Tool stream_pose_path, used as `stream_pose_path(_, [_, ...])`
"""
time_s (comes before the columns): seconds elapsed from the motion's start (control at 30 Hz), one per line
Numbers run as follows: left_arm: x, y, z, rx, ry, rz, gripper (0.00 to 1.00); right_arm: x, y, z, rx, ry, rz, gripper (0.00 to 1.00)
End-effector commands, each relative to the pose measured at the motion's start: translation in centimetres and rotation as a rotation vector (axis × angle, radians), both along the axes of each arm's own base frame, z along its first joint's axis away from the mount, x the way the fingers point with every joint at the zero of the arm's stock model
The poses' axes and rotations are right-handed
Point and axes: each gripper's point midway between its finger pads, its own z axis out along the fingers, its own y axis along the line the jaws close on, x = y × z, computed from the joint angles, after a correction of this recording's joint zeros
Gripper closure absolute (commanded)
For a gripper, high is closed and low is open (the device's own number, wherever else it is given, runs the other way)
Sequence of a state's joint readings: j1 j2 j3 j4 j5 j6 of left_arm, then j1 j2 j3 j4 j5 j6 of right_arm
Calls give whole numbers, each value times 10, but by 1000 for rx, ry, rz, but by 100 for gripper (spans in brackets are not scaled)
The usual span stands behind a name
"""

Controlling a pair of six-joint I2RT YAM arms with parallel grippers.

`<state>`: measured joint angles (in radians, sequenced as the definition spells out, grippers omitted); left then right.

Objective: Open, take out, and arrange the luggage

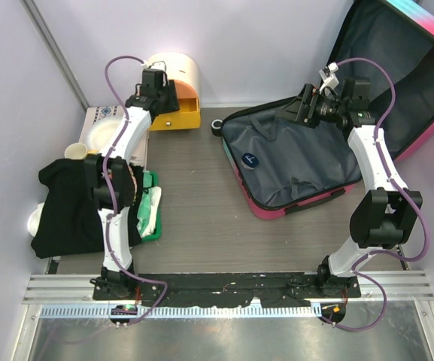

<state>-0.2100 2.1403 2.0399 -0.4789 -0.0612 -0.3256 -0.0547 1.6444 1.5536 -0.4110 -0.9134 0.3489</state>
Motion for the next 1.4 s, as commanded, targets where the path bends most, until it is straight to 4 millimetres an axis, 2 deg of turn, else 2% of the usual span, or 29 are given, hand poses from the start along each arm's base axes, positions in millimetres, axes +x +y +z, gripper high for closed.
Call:
stream_pose_path(0.0, [12, 9, 13, 4, -46, 29, 82, -10, 0, 22, -5, -76, 13, 14])
stream_pose_path(0.2, [15, 10, 6, 15, -39, 29, 79, -10, -1, 22, -6, -75, 9, 14])
stream_pose_path(0.37, [18, 13, 4, 22, -32, 30, 58, -10, -1, 22, -6, -75, 9, 14])
stream_pose_path(0.47, [18, 11, 16, 8, -55, 14, 49, -10, -1, 21, -6, -73, 11, 14])
stream_pose_path(0.5, [18, 10, 28, -2, -81, 7, 47, -10, -1, 21, -7, -73, 9, 14])
stream_pose_path(0.53, [18, 8, 34, 1, -95, -9, 38, -10, -1, 21, -6, -71, 11, 14])
stream_pose_path(0.63, [15, 6, 59, -3, -140, -35, 29, -9, -1, 21, -4, -69, 10, 14])
stream_pose_path(0.77, [5, 6, 79, -6, -157, -54, 27, -5, -1, 20, -2, -66, 12, 14])
stream_pose_path(0.83, [-4, 8, 98, -11, -186, -55, 29, -5, 0, 21, 0, -68, 14, 14])
stream_pose_path(0.9, [-13, 9, 97, -14, -189, -54, 32, -5, 0, 22, 2, -69, 15, 14])
stream_pose_path(0.93, [-25, 4, 114, -40, -220, -94, 38, -5, 0, 21, 1, -69, 14, 14])
stream_pose_path(0.97, [-31, 3, 102, -44, -217, -106, 41, -5, 0, 21, 1, -69, 14, 14])
stream_pose_path(1.0, [-36, 1, 102, -52, -228, -119, 43, -5, 0, 21, 1, -70, 16, 14])
stream_pose_path(1.03, [-48, 1, 120, -64, -271, -129, 51, -6, 0, 21, 0, -70, 14, 14])
stream_pose_path(1.07, [-52, 1, 99, -64, -251, -133, 55, -6, 0, 21, 0, -71, 16, 14])
stream_pose_path(1.1, [-57, 3, 95, -66, -245, -129, 59, -6, 0, 21, 1, -68, 16, 14])
stream_pose_path(1.13, [-60, 4, 91, -64, -240, -124, 69, -6, 0, 21, 0, -68, 14, 14])
stream_pose_path(1.17, [-66, 5, 78, -61, -205, -119, 73, -6, 0, 21, 1, -70, 16, 14])
stream_pose_path(1.23, [-69, 7, 66, -65, -168, -105, 86, -5, 0, 21, 2, -67, 15, 14])
stream_pose_path(1.27, [-69, 7, 55, -67, -141, -98, 90, -5, 0, 21, 4, -65, 14, 14])
stream_pose_path(1.3, [-68, 7, 52, -68, -137, -98, 96, -4, 0, 21, 5, -66, 14, 14])
stream_pose_path(1.37, [-62, 9, 44, -60, -140, -80, 100, -3, 1, 21, 13, -62, 15, 14])
